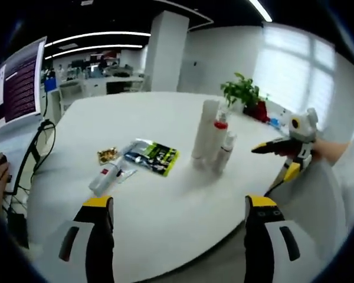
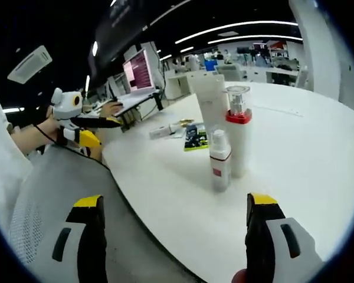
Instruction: Arrange the skincare products in the storage area until every visible bottle or jar stands upright without overlapping.
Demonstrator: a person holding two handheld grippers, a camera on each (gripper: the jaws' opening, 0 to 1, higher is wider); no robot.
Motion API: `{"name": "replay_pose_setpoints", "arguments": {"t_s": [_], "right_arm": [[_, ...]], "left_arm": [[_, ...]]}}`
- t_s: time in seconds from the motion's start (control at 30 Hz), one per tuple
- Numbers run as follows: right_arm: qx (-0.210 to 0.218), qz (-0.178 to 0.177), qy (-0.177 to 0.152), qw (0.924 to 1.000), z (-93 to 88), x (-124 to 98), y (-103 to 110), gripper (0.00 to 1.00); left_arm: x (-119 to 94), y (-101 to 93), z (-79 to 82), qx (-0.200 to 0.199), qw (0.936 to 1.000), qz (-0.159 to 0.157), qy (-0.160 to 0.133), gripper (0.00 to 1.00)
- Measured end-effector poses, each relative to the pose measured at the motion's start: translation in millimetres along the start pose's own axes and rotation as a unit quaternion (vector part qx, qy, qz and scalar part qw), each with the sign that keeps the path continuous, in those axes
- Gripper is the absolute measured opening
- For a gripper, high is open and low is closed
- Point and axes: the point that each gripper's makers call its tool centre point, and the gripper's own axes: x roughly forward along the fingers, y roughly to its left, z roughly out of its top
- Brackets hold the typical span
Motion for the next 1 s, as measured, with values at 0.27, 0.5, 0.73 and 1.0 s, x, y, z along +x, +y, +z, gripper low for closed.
{"name": "replay_pose_setpoints", "arguments": {"t_s": [0.27,0.5,0.73,1.0], "right_arm": [[0.003,-0.007,-0.005,1.0,-0.4,-5.3,-2.8,0.99],[0.016,-0.016,-0.013,0.9997,-0.8,-3.7,-2.6,0.99],[0.018,-0.013,-0.006,0.9997,-3.8,0.7,0.4,0.99],[0.033,-0.016,-0.004,0.9993,-7.2,1.9,-2.1,0.99]], "left_arm": [[0.2,-0.8,-1.4,0.002,1.0,-0.007,0.005,0.94],[0.3,0.5,-1.6,0.011,0.9998,-0.009,0.01,0.99],[0.4,3.8,-2.4,0.005,0.9999,-0.006,0.013,0.99],[6.8,6.4,-1.5,0.004,0.9998,-0.008,0.02,0.98]]}}
